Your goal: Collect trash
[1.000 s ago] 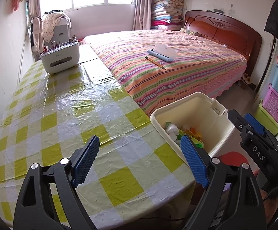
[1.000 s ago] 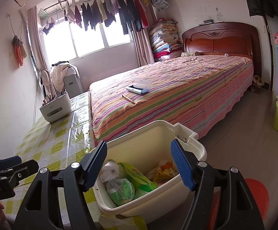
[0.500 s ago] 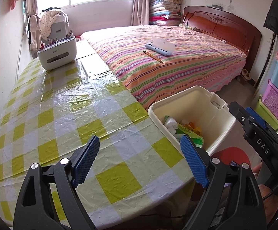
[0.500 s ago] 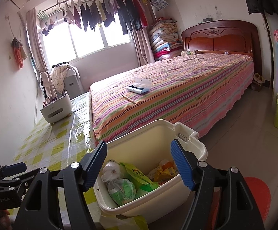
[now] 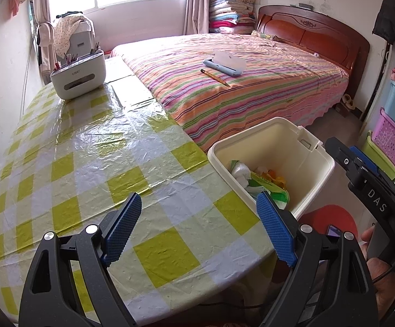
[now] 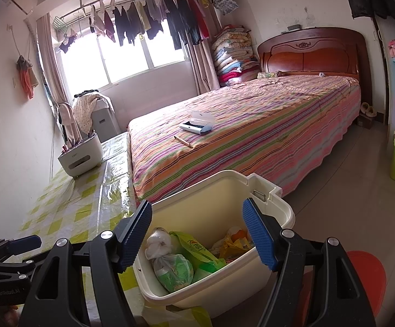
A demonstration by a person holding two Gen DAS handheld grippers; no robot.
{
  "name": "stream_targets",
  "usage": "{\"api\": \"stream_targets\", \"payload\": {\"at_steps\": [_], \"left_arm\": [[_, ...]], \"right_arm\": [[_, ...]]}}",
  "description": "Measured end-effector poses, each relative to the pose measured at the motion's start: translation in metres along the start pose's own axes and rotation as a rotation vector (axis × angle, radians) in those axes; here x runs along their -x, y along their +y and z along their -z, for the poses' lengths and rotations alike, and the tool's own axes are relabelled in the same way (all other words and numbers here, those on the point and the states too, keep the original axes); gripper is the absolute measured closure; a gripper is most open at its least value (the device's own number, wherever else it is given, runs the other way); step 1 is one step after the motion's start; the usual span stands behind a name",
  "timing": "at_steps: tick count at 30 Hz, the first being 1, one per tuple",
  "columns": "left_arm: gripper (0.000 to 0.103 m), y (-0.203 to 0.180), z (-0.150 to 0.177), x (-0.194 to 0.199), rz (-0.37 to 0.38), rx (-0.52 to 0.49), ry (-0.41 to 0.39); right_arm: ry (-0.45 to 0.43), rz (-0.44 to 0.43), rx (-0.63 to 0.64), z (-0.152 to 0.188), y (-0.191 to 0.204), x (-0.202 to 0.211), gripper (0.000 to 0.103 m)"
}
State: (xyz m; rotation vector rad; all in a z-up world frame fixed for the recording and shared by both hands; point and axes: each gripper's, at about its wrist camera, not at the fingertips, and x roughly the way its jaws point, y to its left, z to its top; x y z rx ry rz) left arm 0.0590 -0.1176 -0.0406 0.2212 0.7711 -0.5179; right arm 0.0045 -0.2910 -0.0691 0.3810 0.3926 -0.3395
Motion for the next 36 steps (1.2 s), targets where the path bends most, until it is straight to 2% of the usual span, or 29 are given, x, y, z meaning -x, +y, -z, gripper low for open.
{"api": "stream_targets", "payload": {"at_steps": [36], "left_arm": [[0.018,-0.0046,0.0041,-0.0047,0.002,-0.017,0.019]], "right_arm": [[-0.003,-0.004,-0.001,-0.0001,-0.0016,-0.0003,0.036]]}}
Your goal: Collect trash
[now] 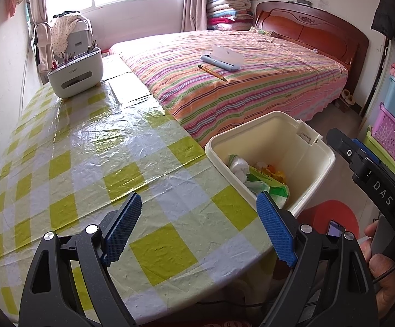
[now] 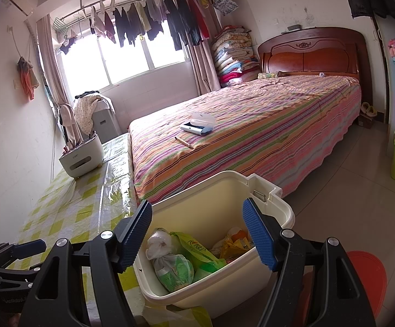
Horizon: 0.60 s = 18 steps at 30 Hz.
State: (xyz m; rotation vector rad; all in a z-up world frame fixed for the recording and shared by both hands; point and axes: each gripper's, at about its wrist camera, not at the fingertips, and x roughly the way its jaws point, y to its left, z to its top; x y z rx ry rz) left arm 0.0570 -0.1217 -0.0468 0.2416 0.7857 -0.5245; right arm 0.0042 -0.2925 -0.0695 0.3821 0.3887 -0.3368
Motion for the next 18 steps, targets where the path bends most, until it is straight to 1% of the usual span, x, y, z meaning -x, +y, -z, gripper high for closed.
{"api": "stream_targets", "payload": {"at_steps": [18], "left_arm": [[0.018,-0.0024,0.0019,-0.0011,0.000,-0.006,0.002]], "right_arm": [[-0.002,-0.002,-0.001,0.0007,0.0014,0.0002,0.036]]}}
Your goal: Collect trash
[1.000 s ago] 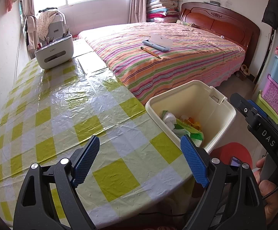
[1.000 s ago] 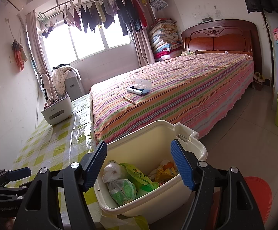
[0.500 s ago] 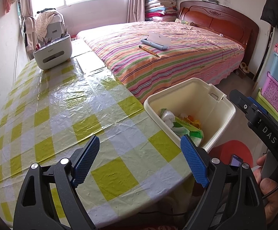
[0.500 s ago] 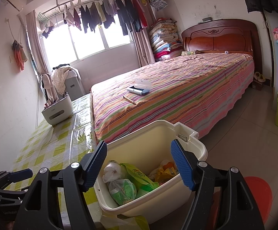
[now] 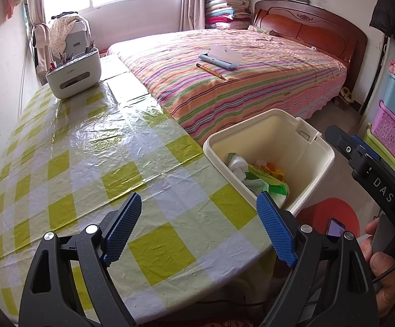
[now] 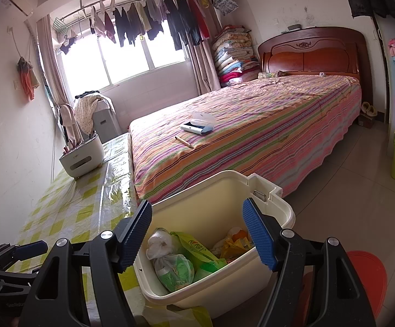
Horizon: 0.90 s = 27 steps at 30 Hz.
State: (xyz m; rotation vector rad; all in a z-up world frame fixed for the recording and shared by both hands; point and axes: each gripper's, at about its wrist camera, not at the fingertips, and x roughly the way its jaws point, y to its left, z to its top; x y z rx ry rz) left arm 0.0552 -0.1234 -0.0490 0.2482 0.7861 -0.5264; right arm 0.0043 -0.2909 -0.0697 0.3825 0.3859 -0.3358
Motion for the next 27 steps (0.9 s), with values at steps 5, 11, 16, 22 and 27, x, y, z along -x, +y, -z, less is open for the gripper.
{"api": "stream_targets", "payload": {"at_steps": [5,11,16,22,27], "left_arm": [[0.018,-0.0011,0.0000,-0.0012,0.000,0.000,0.003],[0.018,-0.0019,0.0002,-0.0028,0.002,-0.003,0.010],[0.018,-0.0017,0.0004,-0.0037,0.001,-0.002,0.009],[0.018,-0.0016,0.0005,-0.0038,0.000,-0.004,0.011],[0.018,-0.0011,0.0008,-0.0036,-0.001,-0.003,0.008]], "right_arm": [[0.000,-0.001,-0.001,0.0005,0.0006,-0.0001,0.036],[0.002,-0.002,0.001,0.0013,0.0018,-0.0007,0.036],[0.003,-0.003,0.000,0.0012,0.0019,-0.0007,0.036],[0.003,-0.002,-0.001,0.0012,0.0019,-0.0006,0.036],[0.002,-0.002,-0.001,0.0010,0.0019,-0.0004,0.036]]}}
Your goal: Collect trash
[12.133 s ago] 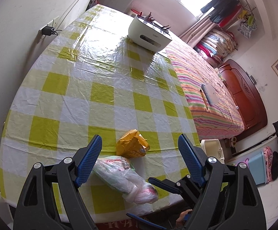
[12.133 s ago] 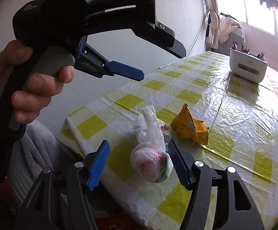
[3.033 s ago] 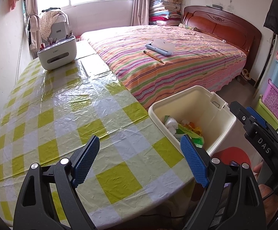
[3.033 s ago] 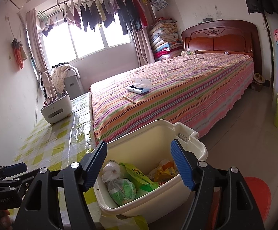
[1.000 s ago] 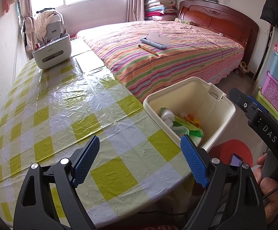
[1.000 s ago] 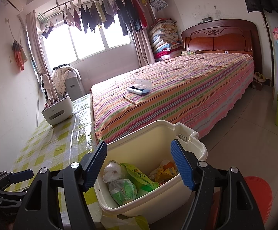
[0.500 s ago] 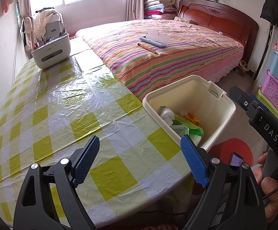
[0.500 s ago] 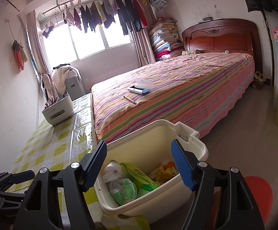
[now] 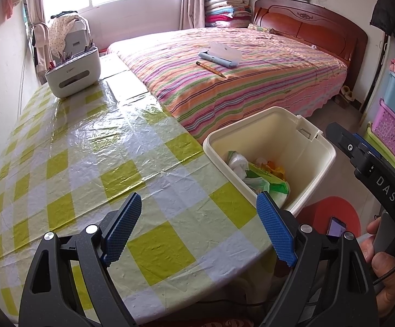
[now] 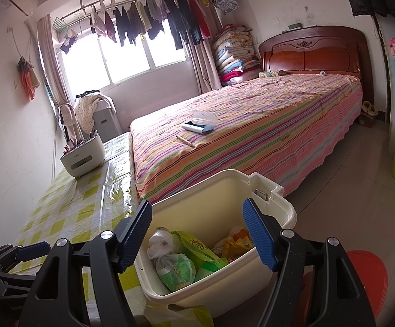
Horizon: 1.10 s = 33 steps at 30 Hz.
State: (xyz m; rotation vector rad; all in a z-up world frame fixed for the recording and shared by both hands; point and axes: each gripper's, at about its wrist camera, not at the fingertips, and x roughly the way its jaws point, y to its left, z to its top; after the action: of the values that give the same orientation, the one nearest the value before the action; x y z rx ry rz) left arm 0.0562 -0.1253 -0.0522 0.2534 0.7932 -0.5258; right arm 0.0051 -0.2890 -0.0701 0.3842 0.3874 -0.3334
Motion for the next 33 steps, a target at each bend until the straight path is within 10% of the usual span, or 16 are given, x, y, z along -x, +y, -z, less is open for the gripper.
{"api": "stream_targets", "payload": {"at_steps": [33], "left_arm": [[0.007,-0.0007,-0.0066,0.0034,-0.074,-0.055,-0.014]], "right_arm": [[0.005,-0.004,-0.001,0.0020,0.0003,-0.0018,0.036]]}}
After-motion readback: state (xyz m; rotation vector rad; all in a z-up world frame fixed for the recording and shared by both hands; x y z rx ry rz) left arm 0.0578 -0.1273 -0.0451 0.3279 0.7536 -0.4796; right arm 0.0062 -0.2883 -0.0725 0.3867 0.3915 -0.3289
